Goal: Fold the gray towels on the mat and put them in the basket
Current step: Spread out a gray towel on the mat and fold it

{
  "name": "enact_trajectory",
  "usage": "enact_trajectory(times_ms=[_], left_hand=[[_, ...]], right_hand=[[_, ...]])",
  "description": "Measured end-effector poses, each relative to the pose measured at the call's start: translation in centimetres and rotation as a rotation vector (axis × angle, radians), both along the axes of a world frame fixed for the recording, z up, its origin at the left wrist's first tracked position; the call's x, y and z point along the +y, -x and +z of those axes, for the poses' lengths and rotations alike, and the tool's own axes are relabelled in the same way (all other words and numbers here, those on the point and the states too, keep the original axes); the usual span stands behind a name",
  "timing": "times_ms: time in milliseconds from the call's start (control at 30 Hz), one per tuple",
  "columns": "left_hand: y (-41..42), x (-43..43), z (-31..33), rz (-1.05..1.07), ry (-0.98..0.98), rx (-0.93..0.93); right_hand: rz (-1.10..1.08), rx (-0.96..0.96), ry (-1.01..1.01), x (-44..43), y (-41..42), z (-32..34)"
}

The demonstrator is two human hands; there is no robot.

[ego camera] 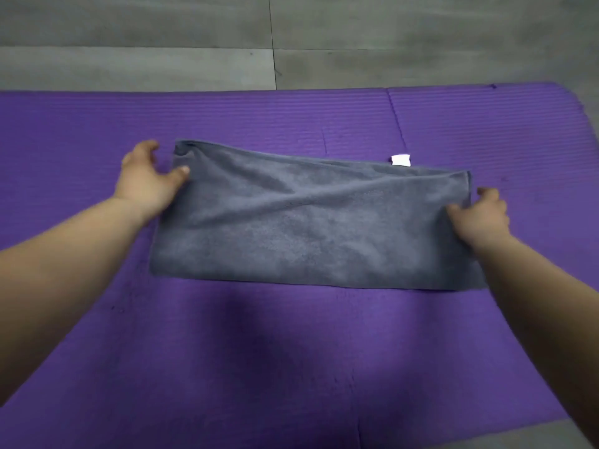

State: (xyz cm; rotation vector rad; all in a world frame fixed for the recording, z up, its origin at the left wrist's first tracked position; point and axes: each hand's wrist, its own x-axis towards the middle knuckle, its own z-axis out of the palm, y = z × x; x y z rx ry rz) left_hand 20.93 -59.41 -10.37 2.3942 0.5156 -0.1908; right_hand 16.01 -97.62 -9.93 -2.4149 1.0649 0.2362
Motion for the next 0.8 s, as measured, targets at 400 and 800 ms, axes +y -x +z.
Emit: enact_trajectory(times_ms=[400, 800], left_hand=[[11.0, 1.0, -1.0, -0.119, -0.135, 0.358], [7.3, -3.1, 0.4, -0.560, -0.360, -0.052]], right_hand=[[-0.032, -0.018, -0.055, -0.2, 9.6, -0.2], [0.743, -0.108, 0.380, 1.7, 8.7, -0.5]])
